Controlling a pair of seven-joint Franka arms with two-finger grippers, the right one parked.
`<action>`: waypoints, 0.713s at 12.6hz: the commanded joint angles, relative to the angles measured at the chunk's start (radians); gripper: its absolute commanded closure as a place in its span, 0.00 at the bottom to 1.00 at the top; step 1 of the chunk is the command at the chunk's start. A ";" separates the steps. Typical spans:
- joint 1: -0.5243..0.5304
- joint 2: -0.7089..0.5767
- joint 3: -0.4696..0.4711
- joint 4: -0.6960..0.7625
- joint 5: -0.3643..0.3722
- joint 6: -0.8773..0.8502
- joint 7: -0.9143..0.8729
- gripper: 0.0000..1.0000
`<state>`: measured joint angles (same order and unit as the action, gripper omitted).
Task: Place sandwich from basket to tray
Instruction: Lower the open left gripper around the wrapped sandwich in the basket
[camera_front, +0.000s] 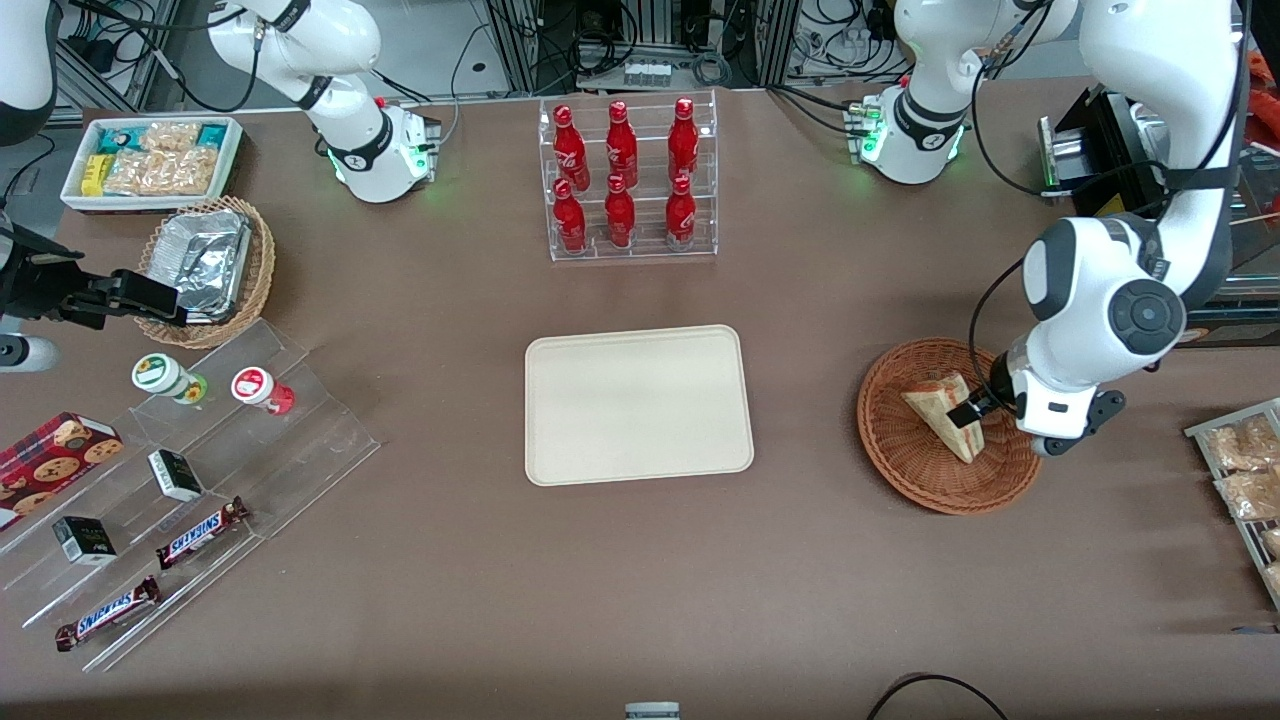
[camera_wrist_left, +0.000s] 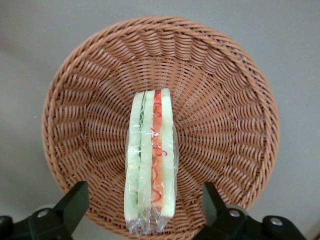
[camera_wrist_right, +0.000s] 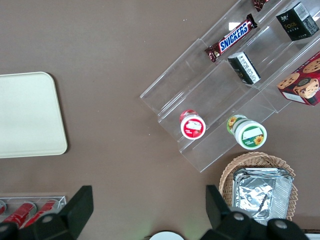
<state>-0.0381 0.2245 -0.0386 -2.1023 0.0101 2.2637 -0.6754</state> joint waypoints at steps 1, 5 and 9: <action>-0.003 -0.056 -0.004 -0.084 0.011 0.053 -0.032 0.00; -0.019 -0.053 -0.004 -0.105 -0.001 0.091 -0.059 0.00; -0.029 -0.037 -0.004 -0.128 -0.001 0.155 -0.089 0.00</action>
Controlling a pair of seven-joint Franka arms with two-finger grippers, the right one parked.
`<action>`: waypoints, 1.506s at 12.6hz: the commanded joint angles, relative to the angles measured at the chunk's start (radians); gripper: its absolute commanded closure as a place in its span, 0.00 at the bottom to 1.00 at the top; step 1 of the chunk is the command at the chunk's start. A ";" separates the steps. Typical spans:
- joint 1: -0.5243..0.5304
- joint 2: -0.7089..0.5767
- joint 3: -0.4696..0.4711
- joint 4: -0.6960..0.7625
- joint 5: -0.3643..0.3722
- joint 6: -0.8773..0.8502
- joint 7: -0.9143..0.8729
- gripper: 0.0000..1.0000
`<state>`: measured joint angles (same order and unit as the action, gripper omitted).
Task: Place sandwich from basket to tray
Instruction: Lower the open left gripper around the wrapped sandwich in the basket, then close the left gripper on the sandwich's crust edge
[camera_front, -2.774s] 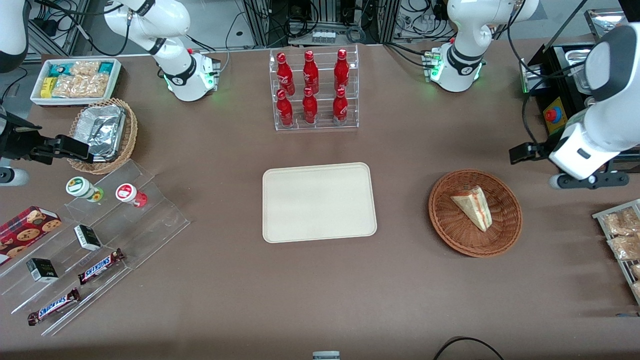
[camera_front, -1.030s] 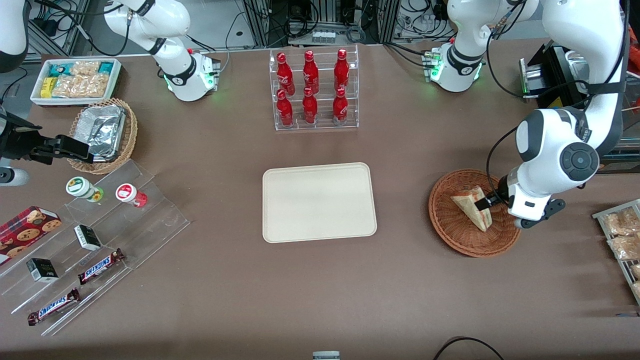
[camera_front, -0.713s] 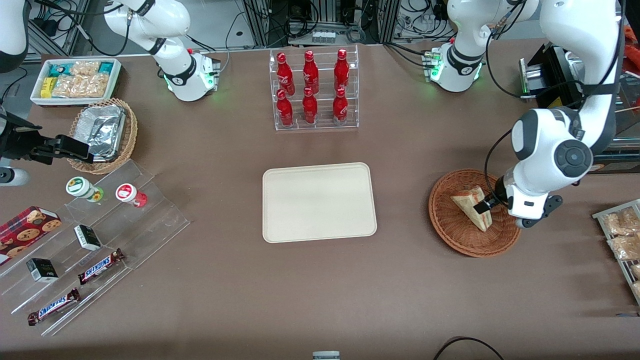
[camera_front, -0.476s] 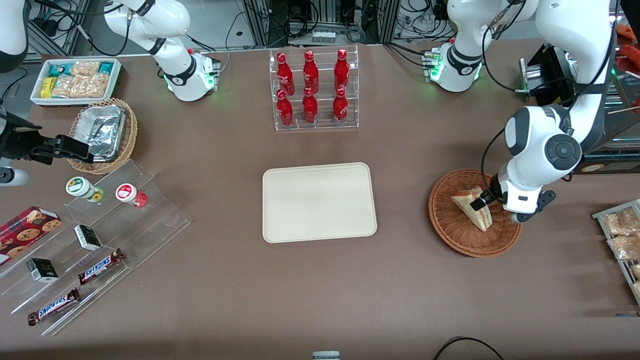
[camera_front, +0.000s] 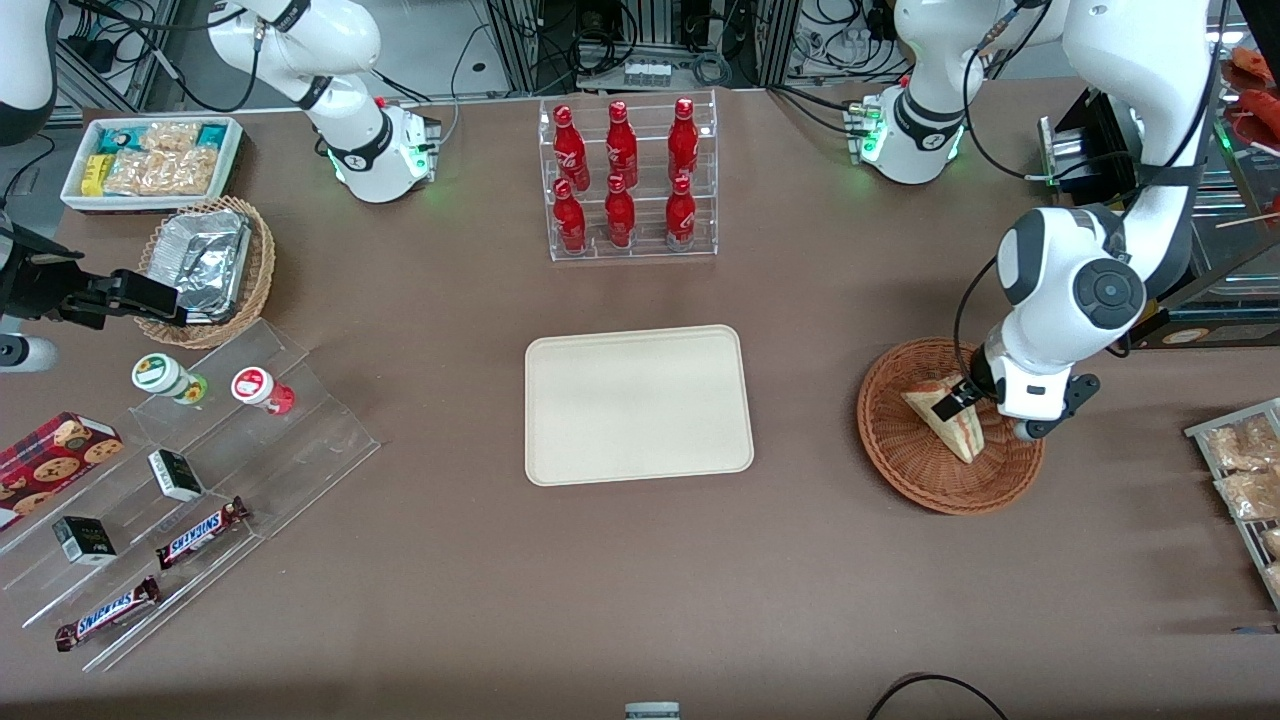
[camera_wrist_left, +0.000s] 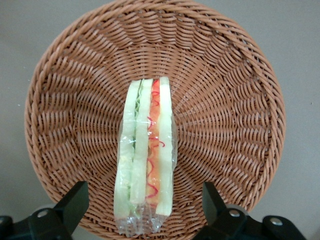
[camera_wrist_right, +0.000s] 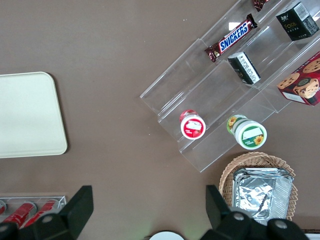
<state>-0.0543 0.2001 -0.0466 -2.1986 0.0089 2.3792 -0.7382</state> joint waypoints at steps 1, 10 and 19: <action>-0.013 -0.007 0.004 -0.039 0.000 0.054 -0.026 0.00; -0.010 0.036 0.004 -0.053 0.000 0.107 -0.024 0.01; -0.009 0.038 0.005 -0.052 0.000 0.098 -0.017 1.00</action>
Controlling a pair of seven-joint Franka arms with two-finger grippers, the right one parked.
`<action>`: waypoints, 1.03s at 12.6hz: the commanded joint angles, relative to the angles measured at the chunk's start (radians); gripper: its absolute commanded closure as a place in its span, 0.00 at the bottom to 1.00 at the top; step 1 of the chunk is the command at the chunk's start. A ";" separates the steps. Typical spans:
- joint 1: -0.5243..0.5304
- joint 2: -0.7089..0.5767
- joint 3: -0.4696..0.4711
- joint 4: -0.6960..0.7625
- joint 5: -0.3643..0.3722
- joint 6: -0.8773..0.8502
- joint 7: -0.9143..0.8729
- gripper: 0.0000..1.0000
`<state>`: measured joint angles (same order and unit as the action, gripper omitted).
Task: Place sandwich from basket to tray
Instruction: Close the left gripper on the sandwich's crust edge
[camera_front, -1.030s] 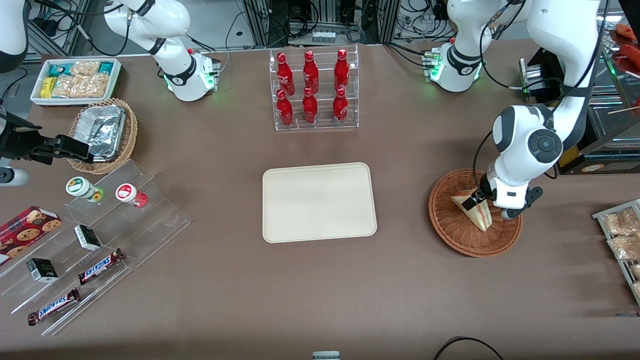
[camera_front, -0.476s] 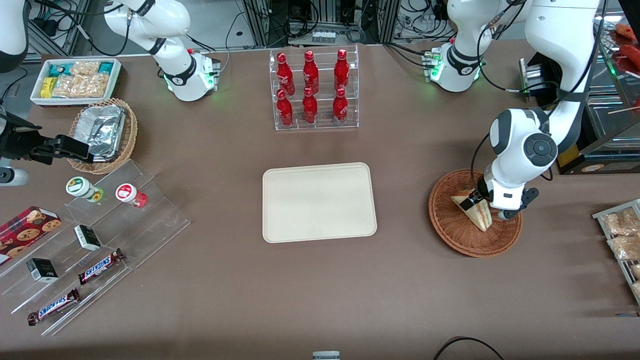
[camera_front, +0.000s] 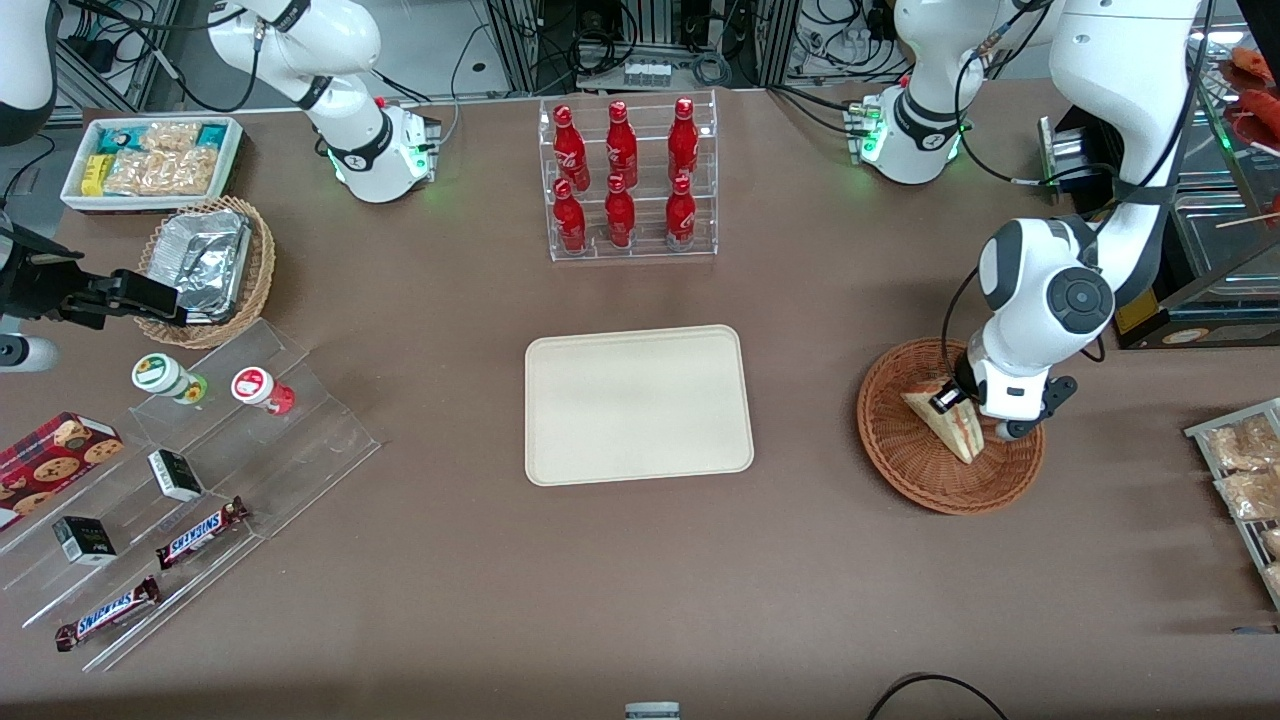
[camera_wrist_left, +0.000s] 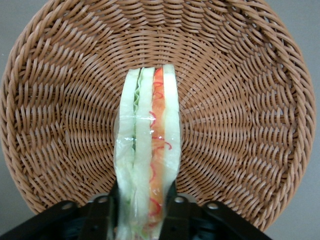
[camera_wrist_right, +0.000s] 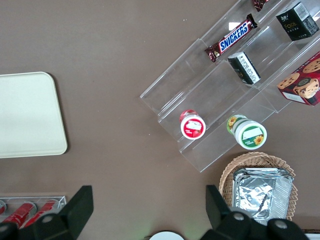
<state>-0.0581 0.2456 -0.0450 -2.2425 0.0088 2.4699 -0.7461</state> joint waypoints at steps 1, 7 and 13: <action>-0.006 -0.006 0.004 0.001 0.000 -0.011 -0.004 1.00; -0.025 -0.011 0.002 0.208 0.014 -0.299 0.016 1.00; -0.110 -0.005 0.001 0.294 0.013 -0.390 0.142 1.00</action>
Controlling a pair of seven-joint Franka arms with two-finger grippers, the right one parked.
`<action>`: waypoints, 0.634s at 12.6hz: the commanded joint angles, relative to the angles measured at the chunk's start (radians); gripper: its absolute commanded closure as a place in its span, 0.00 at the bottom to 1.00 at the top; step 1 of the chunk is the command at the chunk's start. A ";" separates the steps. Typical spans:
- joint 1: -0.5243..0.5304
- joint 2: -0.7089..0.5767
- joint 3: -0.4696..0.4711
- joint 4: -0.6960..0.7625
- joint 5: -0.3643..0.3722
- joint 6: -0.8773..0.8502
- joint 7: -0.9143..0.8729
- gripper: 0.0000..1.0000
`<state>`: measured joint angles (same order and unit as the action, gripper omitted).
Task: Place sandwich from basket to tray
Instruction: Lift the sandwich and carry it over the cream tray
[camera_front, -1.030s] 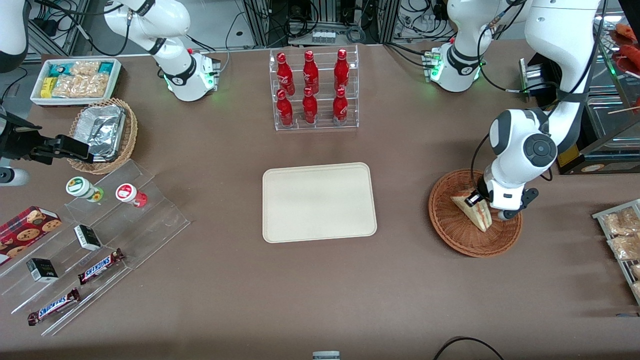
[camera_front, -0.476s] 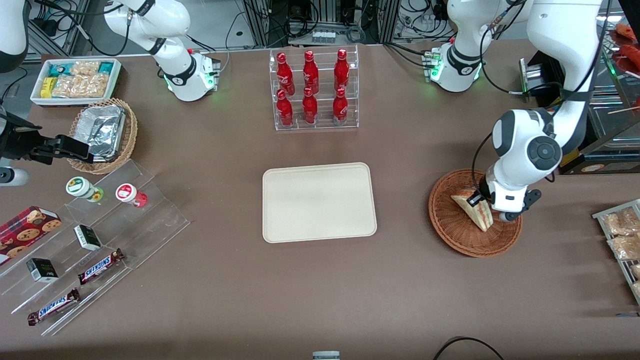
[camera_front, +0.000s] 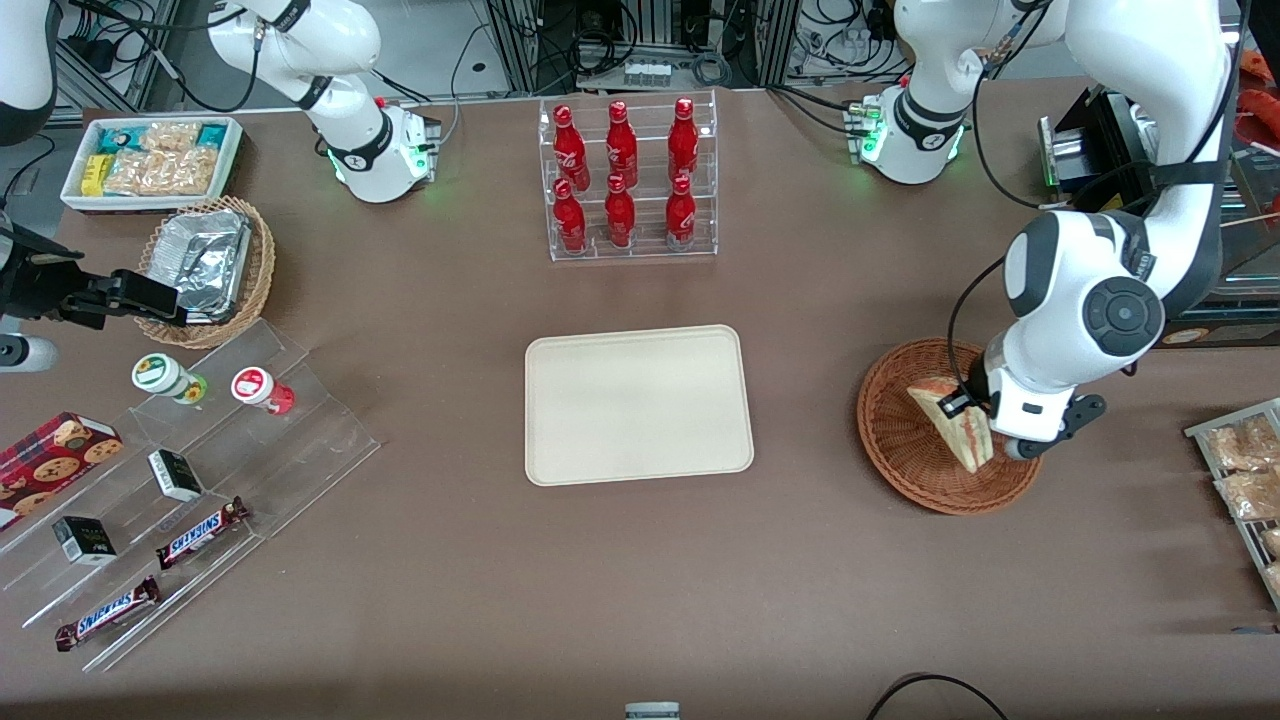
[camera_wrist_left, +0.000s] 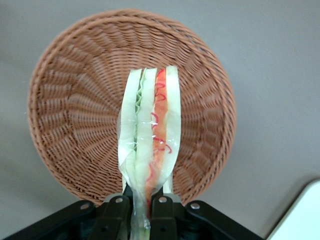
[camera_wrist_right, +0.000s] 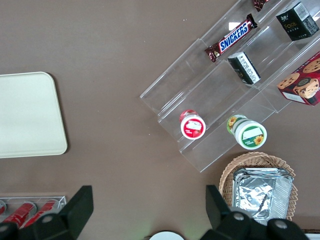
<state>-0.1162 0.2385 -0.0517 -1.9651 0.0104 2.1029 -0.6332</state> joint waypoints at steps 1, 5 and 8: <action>-0.081 0.002 0.007 0.025 0.011 -0.032 0.029 1.00; -0.262 0.083 0.007 0.187 0.010 -0.193 0.014 1.00; -0.364 0.163 0.007 0.290 -0.006 -0.219 -0.005 1.00</action>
<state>-0.4283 0.3212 -0.0585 -1.7764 0.0088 1.9196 -0.6256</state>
